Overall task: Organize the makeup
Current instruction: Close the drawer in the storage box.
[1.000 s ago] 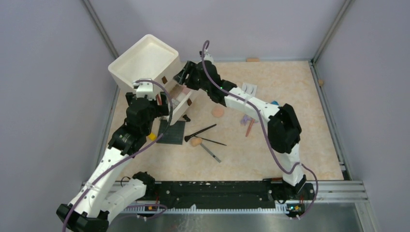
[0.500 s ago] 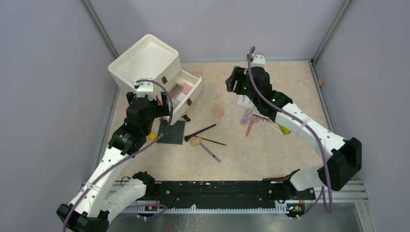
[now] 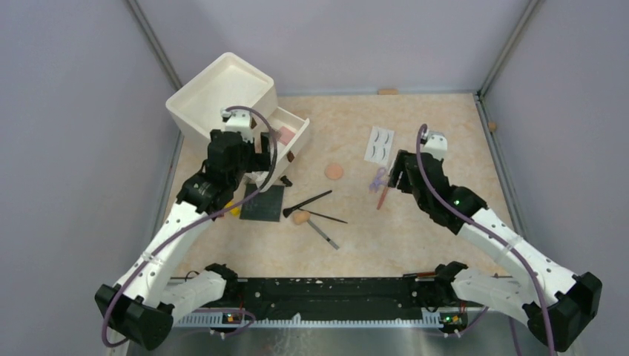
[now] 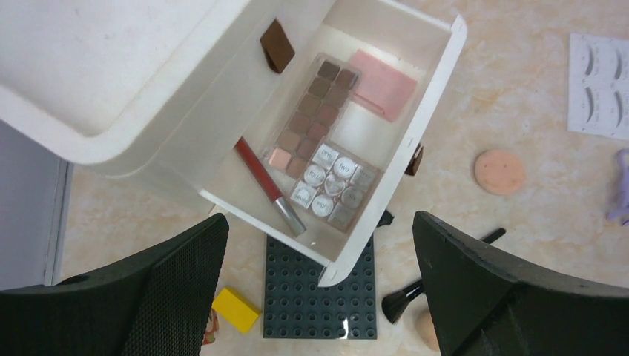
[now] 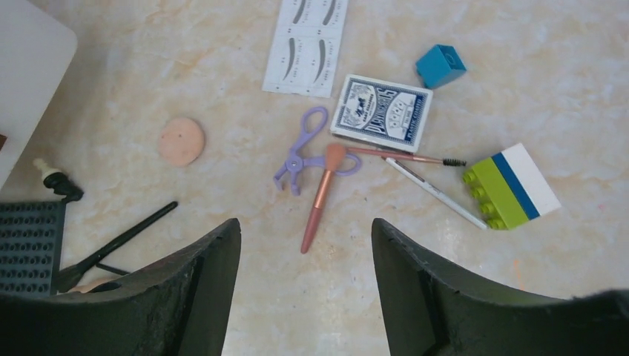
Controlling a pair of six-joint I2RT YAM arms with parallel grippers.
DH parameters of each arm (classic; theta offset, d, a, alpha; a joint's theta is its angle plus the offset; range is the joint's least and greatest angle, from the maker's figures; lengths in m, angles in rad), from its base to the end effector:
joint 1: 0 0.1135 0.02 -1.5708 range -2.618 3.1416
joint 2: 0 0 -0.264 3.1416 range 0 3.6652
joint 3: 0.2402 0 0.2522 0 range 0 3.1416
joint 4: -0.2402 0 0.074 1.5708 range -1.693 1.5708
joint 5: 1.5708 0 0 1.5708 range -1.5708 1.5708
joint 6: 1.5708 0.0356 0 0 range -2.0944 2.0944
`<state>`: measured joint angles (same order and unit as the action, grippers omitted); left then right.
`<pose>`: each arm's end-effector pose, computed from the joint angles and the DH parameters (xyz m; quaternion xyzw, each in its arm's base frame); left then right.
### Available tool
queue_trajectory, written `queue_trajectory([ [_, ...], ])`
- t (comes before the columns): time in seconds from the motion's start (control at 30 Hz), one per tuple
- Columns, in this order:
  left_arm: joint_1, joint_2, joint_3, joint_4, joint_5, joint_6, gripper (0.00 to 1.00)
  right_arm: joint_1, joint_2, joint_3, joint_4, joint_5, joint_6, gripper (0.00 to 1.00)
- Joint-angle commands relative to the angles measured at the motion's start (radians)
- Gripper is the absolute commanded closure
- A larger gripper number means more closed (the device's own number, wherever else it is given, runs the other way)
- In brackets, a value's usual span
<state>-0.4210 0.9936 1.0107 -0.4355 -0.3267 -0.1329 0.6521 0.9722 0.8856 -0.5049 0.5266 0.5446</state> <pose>0.2039 -0.0788 0.3551 0.0311 0.8315 -0.0158 0.5544 0.1757 0.1117 0.3118 0.0765 0.8574 0.0660 0.5046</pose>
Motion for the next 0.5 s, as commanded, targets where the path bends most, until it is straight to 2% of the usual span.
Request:
queue_trajectory([
  [0.0, 0.004, 0.037, 0.153, 0.004, 0.029, -0.022, 0.01, 0.0, -0.084, -0.065, -0.035, 0.036, 0.079, 0.36],
  [0.23, 0.009, 0.248, 0.449, -0.058, -0.042, 0.028, 0.01, 0.001, -0.041, -0.142, 0.127, -0.191, 0.111, 0.36],
  [0.33, 0.038, 0.323, 0.559, -0.051, -0.038, 0.042, 0.01, 0.0, -0.012, -0.148, 0.136, -0.22, 0.109, 0.36],
  [0.47, 0.12, 0.423, 0.676, -0.041, 0.034, 0.03, 0.01, 0.0, -0.01, -0.161, 0.148, -0.231, 0.104, 0.36],
])
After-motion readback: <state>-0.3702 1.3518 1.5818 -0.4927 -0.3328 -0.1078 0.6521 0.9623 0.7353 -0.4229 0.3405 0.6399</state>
